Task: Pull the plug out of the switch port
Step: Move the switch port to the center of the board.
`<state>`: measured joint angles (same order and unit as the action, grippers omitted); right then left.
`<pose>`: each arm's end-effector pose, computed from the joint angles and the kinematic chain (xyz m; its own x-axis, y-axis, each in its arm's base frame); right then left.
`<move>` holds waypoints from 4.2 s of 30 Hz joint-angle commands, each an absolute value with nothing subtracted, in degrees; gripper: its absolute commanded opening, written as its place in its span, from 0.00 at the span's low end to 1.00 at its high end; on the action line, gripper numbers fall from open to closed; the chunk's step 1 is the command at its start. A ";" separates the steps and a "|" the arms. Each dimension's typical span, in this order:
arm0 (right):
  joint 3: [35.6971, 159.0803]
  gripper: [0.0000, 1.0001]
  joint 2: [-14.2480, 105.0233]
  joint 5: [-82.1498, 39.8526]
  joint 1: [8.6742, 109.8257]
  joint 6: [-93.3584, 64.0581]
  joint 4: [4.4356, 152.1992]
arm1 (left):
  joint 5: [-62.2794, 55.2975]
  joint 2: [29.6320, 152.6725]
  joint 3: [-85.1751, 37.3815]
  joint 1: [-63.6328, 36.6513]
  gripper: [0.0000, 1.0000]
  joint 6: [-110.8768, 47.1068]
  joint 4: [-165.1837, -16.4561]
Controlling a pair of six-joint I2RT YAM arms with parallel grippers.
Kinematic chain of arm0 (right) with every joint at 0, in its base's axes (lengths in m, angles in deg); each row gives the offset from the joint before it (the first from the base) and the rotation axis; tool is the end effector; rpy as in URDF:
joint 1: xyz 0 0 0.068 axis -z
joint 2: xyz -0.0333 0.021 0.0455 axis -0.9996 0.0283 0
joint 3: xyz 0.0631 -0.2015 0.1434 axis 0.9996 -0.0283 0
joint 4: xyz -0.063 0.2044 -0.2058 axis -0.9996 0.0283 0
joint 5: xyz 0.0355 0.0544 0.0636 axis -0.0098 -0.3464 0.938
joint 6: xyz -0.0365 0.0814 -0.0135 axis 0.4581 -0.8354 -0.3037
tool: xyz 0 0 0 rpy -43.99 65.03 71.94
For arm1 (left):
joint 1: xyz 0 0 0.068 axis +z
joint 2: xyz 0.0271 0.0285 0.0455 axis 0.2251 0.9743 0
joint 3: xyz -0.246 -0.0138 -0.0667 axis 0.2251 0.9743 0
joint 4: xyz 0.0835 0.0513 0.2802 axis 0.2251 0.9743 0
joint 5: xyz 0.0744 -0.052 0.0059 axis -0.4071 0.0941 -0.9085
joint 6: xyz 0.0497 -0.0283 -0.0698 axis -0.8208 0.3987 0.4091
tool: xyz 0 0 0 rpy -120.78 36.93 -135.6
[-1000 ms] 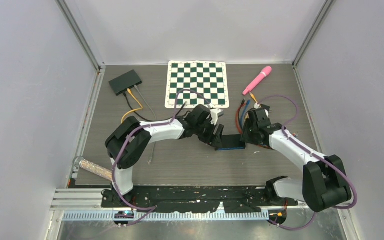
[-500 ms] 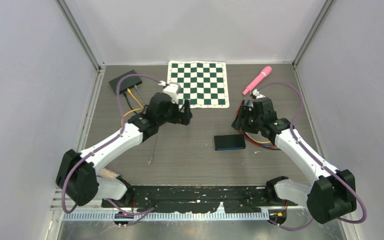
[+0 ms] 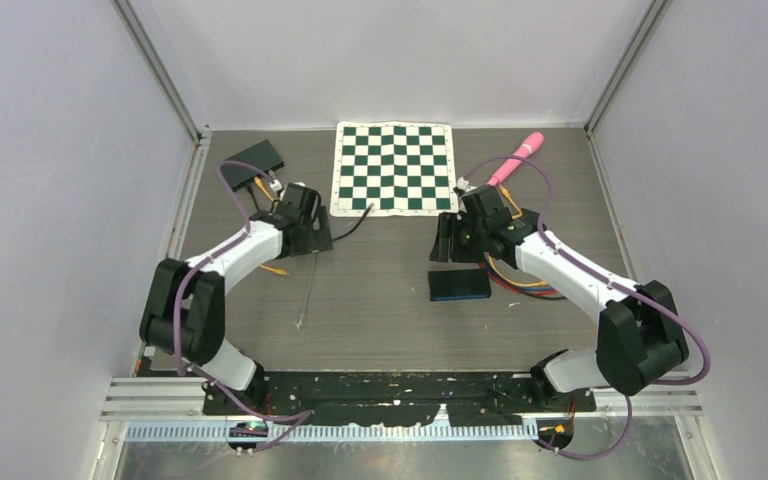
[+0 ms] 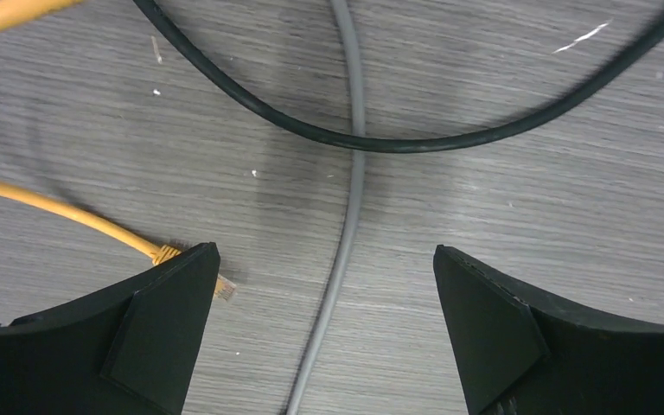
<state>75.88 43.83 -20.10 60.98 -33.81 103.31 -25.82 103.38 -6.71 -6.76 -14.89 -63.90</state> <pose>0.3078 0.1731 0.1688 -0.8563 0.0438 -0.5145 -0.1827 0.9062 0.3812 0.3472 -0.1040 0.1289 -0.7948 -0.2074 -0.5703 -0.1994 0.9769 -0.0773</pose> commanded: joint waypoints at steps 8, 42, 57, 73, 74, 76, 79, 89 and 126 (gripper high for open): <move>75.73 0.60 43.34 -19.76 60.51 -33.42 103.38 | -25.44 113.92 -16.23 -2.33 0.90 -7.24 -62.07; 77.13 0.60 47.97 -18.61 60.51 -30.36 103.23 | -16.27 108.34 3.75 -11.82 0.00 -4.43 -66.67; 76.63 0.60 47.75 -17.41 60.47 -28.78 103.38 | -14.35 98.07 10.54 -35.62 0.14 2.34 -60.59; 85.30 0.61 55.82 -10.70 58.54 -30.28 101.16 | -33.05 69.53 0.27 -30.19 1.00 -6.80 -45.79; 86.90 0.61 57.24 -10.91 57.50 -30.59 101.25 | -31.17 69.53 -0.38 -26.61 1.00 -8.15 -45.85; 89.03 0.61 58.87 -11.99 55.91 -31.45 101.12 | -26.41 69.22 -2.05 -19.12 1.00 -10.69 -46.25; 90.56 0.61 60.84 -12.25 53.84 -33.39 99.32 | -25.15 67.08 -4.02 -12.19 0.99 -12.94 -46.42; 106.84 0.60 76.88 -14.16 49.21 -29.55 104.42 | -15.11 67.25 2.00 8.41 1.00 -15.01 -49.29; 84.67 0.56 67.60 -0.05 28.06 -15.67 107.34 | 9.27 80.98 21.12 15.61 0.74 -11.85 -71.94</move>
